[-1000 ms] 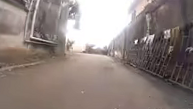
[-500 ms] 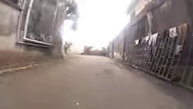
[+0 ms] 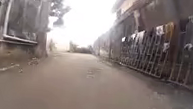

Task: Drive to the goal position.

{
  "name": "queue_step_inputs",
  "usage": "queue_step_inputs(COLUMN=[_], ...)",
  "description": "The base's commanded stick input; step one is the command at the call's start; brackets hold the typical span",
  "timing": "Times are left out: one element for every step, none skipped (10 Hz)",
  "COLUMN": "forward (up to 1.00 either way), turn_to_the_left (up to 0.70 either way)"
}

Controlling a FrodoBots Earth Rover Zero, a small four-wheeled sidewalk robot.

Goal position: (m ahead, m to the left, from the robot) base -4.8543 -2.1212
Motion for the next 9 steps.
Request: queue_step_inputs(forward=[0.0,0.0,0.0,0.0,0.0,0.0,0.0,0.0,0.0], turn_to_the_left=[-0.45,-0.45,-0.45,-0.45,-0.45,-0.45,-0.45,-0.45,-0.45])
